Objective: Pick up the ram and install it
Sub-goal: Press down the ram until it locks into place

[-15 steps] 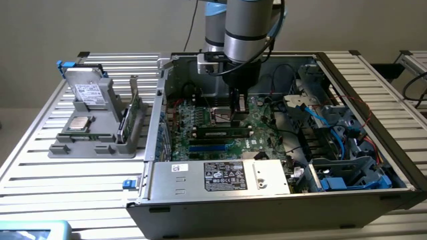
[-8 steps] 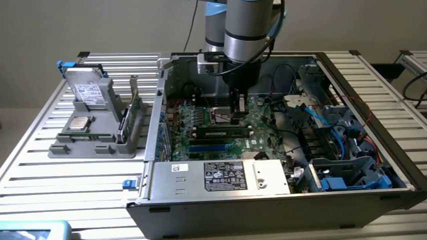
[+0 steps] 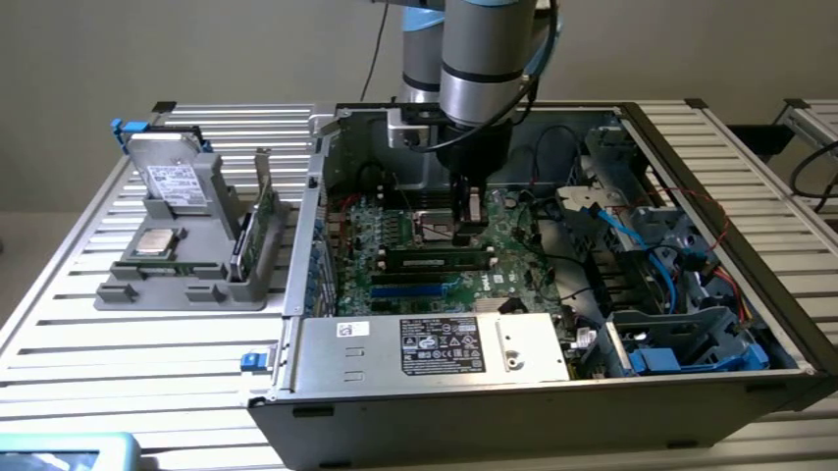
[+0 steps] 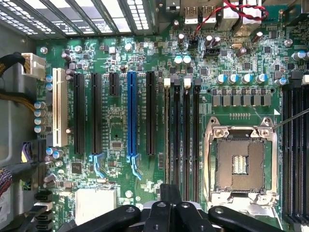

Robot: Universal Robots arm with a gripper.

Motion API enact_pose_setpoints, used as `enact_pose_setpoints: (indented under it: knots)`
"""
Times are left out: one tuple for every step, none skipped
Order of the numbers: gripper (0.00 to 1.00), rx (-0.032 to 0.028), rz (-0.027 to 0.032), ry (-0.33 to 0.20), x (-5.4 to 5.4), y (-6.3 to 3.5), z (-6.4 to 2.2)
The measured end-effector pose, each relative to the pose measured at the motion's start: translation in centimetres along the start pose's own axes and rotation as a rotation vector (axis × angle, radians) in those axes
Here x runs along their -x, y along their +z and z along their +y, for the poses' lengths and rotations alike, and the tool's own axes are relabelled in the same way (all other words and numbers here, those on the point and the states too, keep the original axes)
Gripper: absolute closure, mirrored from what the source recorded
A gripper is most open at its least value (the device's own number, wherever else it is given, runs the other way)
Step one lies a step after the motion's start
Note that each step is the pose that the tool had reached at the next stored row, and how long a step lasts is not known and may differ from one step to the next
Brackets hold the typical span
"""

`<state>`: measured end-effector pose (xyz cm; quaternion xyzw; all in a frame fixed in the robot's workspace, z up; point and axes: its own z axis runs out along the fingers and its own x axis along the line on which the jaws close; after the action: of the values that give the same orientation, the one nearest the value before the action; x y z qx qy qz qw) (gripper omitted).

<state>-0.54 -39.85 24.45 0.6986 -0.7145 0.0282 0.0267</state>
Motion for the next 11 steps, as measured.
enact_pose_setpoints:
  knots:
    - [0.89, -0.0016, 0.0008, 0.0, 0.01, 0.07, -0.02]
    - [0.89, -0.0029, 0.002, 0.0, 0.01, 0.12, -0.03]
    - [0.89, -0.0043, 0.0041, 0.0, 0.02, 0.18, -0.03]
    - [0.89, -0.0048, 0.0077, 0.0, 0.03, 0.24, -0.04]
    - [0.89, -0.005, 0.0134, 0.0, 0.05, 0.28, -0.05]
    - [0.89, -0.005, 0.0199, 0.0, 0.13, 0.33, -0.07]
    - [0.89, -0.0053, 0.0255, 0.0, 0.25, 0.38, -0.1]
    - [0.89, -0.0054, 0.0311, 0.0, 0.42, 0.41, -0.13]
    - [0.89, -0.0055, 0.0361, 0.0, 0.55, 0.44, -0.16]
    - [0.89, -0.0056, 0.0394, 0.0, 0.65, 0.47, -0.18]
    - [0.89, -0.0056, 0.0411, 0.0, 0.67, 0.5, -0.18]
